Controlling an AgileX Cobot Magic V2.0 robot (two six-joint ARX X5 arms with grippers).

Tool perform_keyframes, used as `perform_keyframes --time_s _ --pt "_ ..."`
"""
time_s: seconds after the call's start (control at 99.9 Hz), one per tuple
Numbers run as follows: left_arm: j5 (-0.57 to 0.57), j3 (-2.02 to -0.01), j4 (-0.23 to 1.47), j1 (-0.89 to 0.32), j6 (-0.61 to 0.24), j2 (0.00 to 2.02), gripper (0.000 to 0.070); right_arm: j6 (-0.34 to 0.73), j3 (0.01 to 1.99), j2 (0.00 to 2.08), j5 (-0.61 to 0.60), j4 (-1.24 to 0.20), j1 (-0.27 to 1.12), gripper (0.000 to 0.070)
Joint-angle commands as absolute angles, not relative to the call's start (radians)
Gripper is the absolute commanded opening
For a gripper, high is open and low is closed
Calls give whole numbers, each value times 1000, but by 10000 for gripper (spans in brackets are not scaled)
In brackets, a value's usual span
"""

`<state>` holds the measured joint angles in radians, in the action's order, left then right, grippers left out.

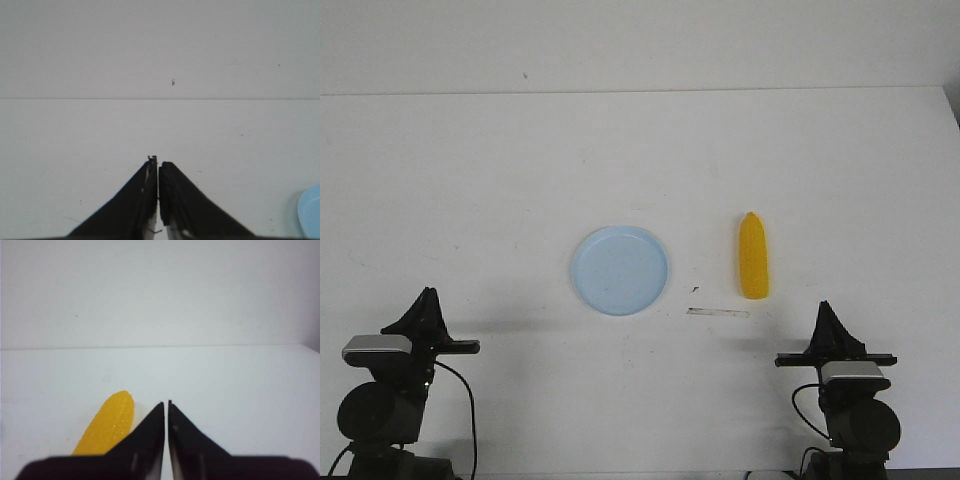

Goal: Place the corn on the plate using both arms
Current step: 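Retract the left arm back to its rest pose, then reach the right gripper to the yellow corn and close on it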

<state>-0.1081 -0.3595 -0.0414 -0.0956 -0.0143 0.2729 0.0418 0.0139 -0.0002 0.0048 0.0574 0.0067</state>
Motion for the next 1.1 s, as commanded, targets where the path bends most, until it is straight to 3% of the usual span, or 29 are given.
perform_keyframes --time_s 0.0,0.621,0.761,1.091 --pt "-111 -365 -53 -94 -19 273 1 51 13 1 7 68 8 11" --pt "-111 -365 -53 -94 -19 273 1 17 91 35 16 175 8 9" --pt "-111 -365 -53 -94 -19 273 1 -61 199 131 15 135 8 9" --pt "-111 -365 -53 -94 -19 273 1 -69 457 484 -49 89 12 9"
